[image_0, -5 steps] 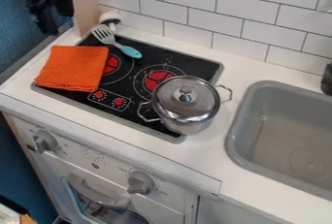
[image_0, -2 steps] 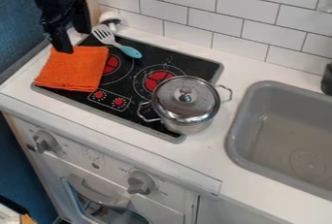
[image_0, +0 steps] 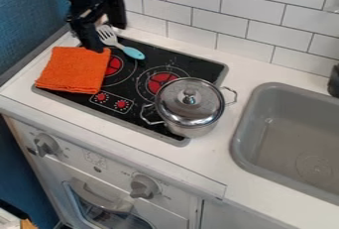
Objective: Remove the lid from the metal container and place it on the orange towel
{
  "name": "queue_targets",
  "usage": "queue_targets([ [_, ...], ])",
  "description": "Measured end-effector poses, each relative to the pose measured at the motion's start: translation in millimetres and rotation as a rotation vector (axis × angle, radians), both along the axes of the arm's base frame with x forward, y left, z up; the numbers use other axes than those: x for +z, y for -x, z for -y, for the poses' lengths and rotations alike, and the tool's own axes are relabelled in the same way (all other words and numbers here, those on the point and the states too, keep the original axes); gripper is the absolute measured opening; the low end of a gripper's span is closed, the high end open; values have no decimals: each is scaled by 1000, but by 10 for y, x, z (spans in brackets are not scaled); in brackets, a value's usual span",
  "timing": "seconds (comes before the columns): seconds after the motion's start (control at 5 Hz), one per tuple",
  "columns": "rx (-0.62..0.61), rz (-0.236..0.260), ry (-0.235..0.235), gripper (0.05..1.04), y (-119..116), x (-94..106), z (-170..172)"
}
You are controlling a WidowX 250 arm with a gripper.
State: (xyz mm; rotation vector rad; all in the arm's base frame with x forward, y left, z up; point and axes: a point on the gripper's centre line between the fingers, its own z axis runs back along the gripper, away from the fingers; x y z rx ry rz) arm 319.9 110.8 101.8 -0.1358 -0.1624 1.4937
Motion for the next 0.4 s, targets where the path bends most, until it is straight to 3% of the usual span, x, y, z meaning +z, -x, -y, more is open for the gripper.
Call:
queue_targets([
  [0.4, -207, 28, -17, 1000, 48, 61, 669],
])
